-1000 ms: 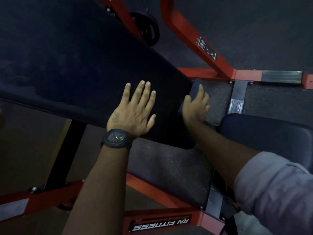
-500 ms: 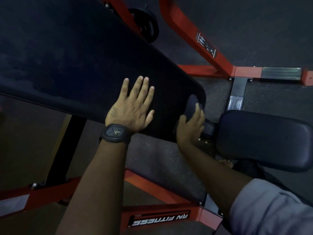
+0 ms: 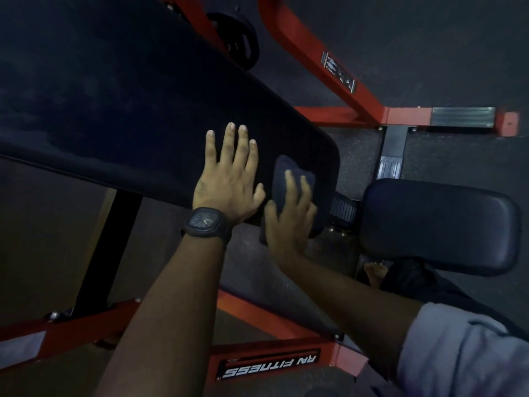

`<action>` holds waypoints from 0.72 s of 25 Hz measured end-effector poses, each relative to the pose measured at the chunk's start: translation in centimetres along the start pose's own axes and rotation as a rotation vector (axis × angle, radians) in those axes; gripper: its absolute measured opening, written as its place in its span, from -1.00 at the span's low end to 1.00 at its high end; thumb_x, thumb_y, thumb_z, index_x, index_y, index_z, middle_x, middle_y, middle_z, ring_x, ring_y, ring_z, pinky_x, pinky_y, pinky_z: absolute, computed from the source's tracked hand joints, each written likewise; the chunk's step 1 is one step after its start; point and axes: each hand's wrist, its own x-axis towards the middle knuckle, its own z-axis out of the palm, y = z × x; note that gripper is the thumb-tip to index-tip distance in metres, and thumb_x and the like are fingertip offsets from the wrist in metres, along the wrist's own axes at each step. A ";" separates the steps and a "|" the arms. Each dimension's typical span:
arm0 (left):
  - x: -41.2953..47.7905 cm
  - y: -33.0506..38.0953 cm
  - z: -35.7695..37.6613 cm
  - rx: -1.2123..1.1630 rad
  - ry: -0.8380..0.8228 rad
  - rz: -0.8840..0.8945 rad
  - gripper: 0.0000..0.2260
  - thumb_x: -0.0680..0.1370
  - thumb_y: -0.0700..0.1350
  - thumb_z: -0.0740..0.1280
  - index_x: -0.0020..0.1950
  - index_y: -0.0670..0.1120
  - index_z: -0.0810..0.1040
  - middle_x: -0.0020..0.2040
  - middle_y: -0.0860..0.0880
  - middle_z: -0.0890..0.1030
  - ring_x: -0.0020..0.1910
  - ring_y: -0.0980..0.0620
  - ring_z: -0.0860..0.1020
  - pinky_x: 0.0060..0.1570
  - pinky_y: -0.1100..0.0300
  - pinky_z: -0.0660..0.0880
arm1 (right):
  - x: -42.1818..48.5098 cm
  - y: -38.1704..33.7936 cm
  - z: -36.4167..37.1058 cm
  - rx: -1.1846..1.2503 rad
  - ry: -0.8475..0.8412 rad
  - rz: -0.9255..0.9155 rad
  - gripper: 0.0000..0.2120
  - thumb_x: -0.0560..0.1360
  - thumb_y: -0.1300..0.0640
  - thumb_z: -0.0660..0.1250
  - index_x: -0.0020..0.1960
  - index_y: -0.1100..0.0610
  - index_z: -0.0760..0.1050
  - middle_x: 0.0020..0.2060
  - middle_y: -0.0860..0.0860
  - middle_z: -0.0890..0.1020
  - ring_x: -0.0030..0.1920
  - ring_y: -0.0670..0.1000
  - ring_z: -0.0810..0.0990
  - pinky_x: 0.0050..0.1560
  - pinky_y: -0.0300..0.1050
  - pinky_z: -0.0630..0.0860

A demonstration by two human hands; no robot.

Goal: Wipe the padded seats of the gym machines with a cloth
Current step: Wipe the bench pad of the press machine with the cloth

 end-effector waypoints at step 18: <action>0.5 0.8 1.1 0.056 0.053 0.085 -0.30 0.65 0.24 -0.13 0.64 -0.20 0.01 0.64 -0.29 0.02 0.63 -0.26 -0.02 0.53 -0.33 -0.05 | 2.7 7.5 -2.3 -0.009 -0.133 -0.061 -0.20 0.46 0.00 0.36 0.59 -0.21 0.05 0.40 0.08 0.29 0.28 0.14 0.38 0.23 0.04 0.39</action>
